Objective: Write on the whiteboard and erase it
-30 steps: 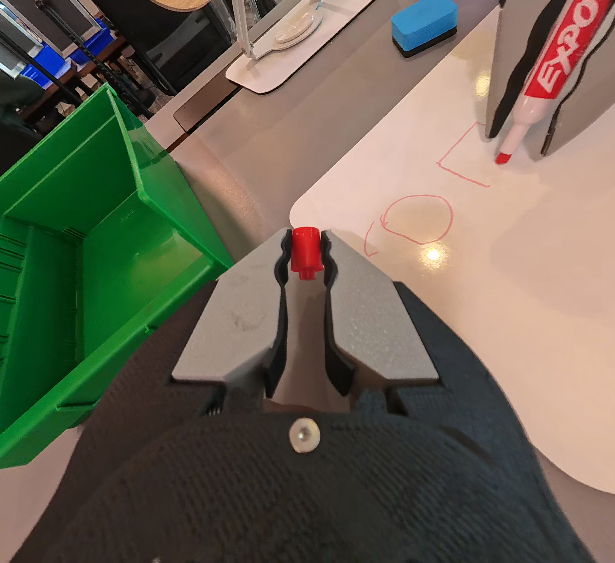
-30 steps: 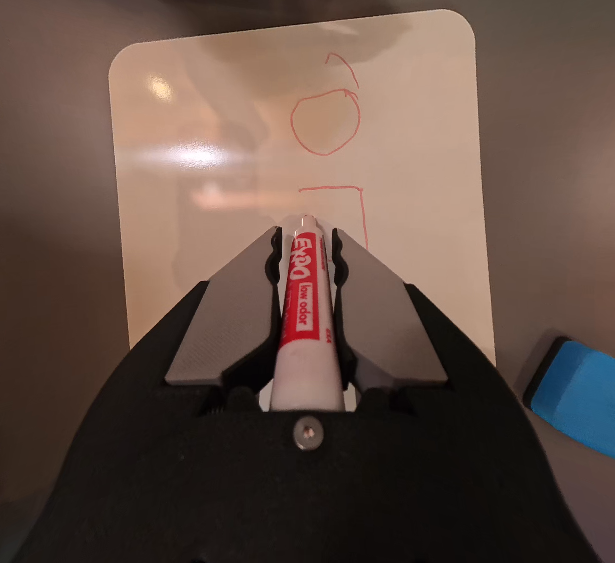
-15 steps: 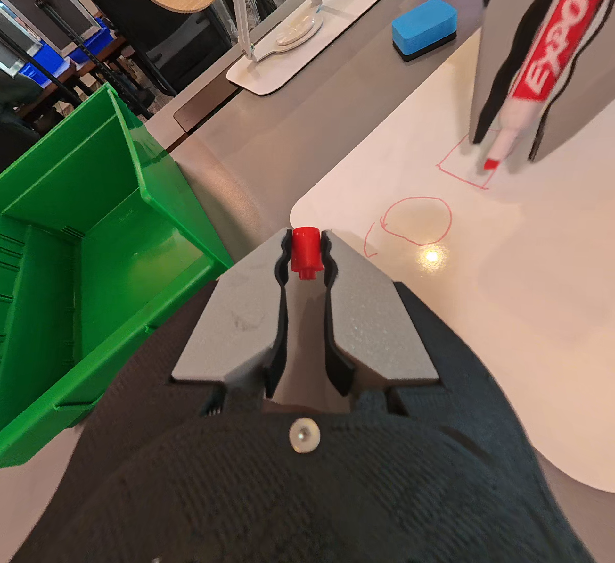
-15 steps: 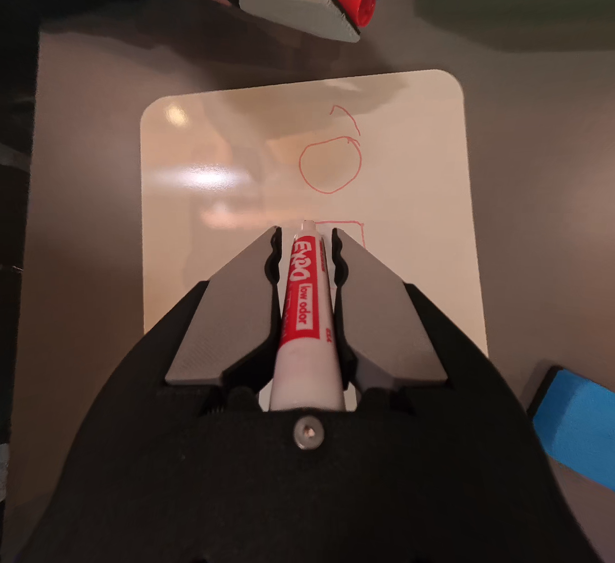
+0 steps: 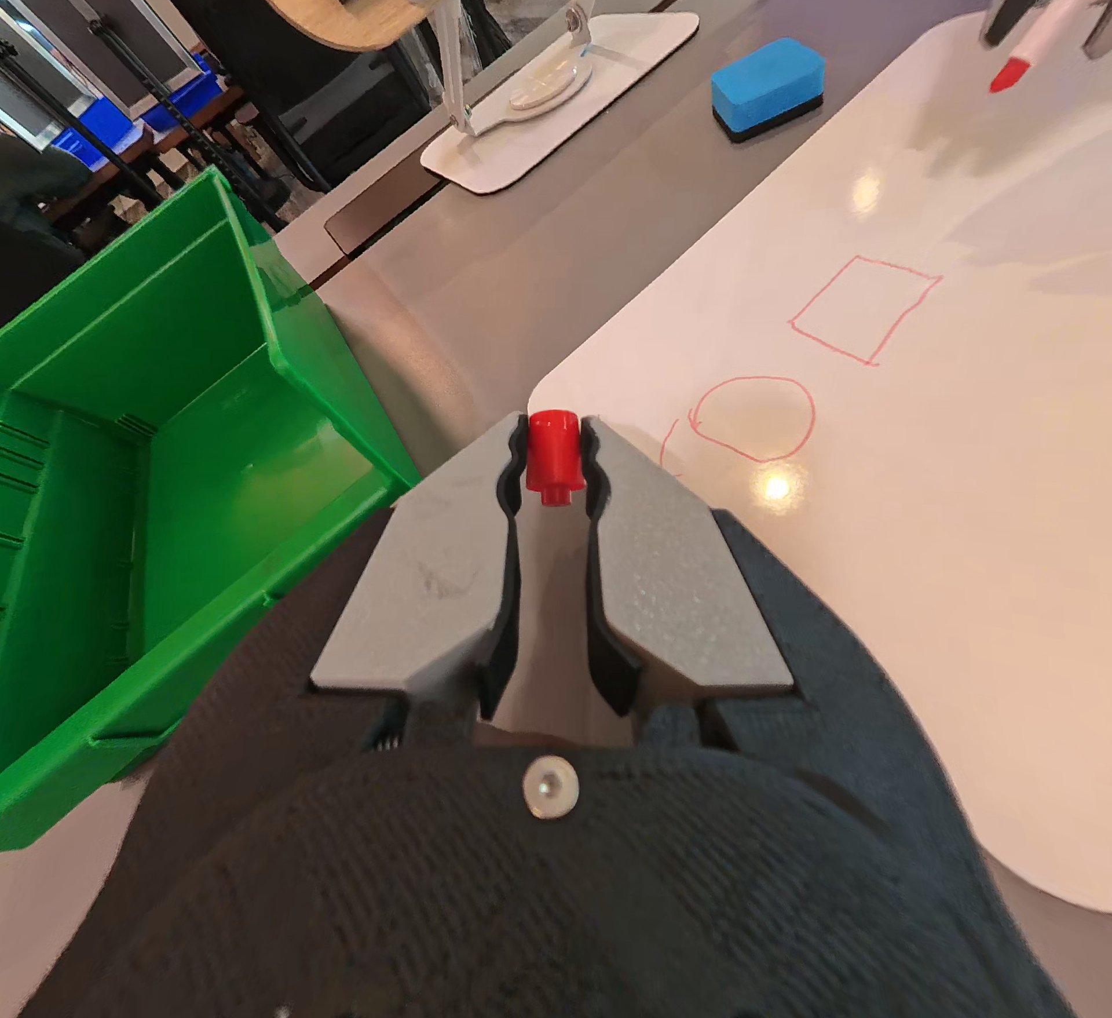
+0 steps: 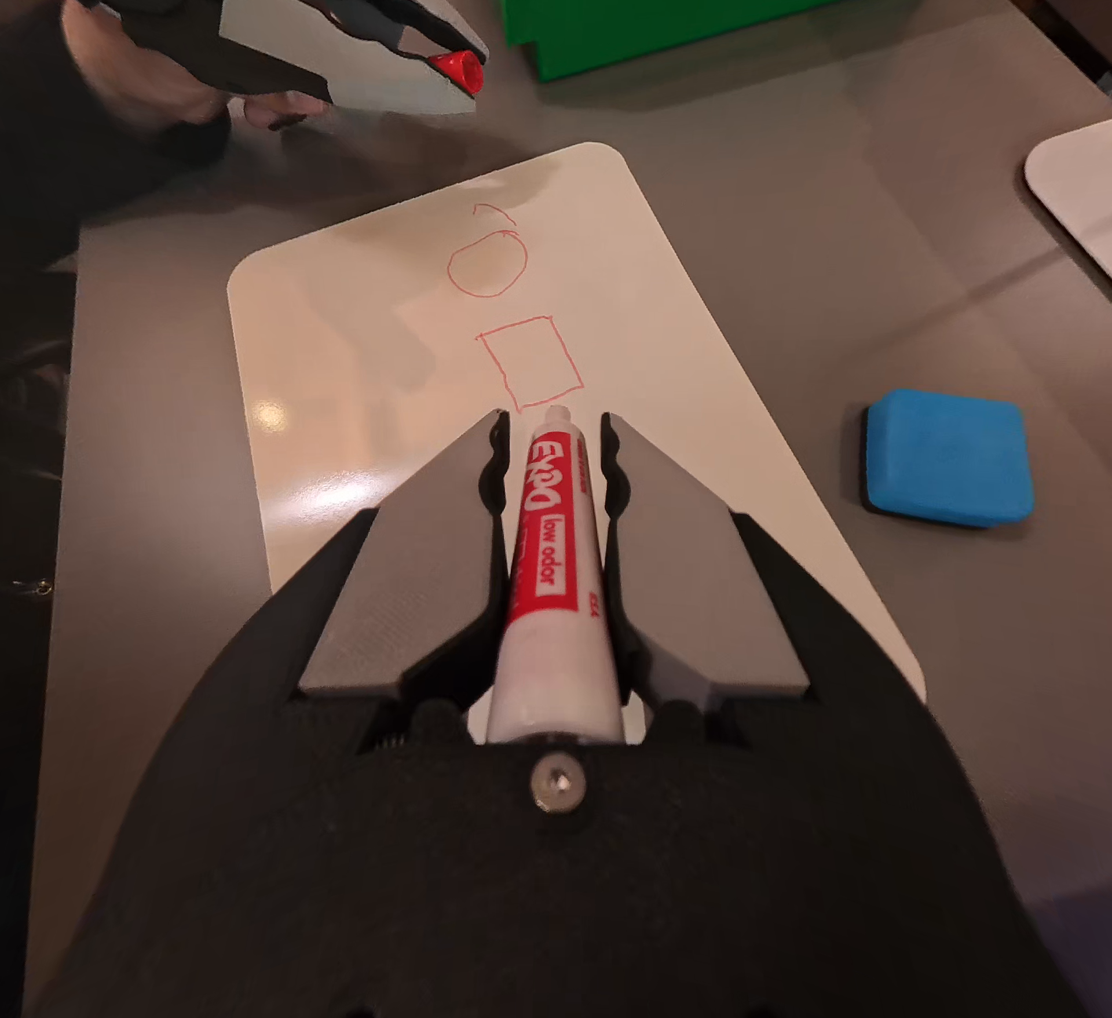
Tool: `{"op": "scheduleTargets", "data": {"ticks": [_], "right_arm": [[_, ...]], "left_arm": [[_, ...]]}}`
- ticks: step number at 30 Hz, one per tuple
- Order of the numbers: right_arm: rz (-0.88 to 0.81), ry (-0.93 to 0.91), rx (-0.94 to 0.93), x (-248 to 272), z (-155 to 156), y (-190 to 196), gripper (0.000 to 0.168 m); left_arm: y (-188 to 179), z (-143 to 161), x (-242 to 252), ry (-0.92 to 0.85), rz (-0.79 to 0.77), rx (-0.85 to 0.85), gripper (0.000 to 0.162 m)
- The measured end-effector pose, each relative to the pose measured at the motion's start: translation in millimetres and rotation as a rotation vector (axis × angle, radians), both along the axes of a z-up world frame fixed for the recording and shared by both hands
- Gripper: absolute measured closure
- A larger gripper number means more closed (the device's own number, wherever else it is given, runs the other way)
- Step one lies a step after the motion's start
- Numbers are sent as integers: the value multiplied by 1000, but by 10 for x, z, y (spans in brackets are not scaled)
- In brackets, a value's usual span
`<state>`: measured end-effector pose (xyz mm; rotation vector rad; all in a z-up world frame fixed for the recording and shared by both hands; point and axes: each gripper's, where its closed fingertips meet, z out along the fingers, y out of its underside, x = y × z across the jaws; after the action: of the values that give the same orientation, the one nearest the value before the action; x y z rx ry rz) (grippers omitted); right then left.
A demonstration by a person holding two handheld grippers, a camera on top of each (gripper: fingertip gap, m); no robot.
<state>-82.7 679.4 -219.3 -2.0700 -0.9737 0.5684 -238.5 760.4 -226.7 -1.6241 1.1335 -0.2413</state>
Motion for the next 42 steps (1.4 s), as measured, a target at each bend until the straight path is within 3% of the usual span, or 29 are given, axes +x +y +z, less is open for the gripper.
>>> {"op": "scheduleTargets", "data": {"ticks": [9,42], "right_arm": [[-64,80,4,113,-22,-35,139],[-108,86,-50,103,-129,1,140]], "left_arm": [[21,32,3,17,16,62,146],[67,14,-17,22,31,59,146]]}}
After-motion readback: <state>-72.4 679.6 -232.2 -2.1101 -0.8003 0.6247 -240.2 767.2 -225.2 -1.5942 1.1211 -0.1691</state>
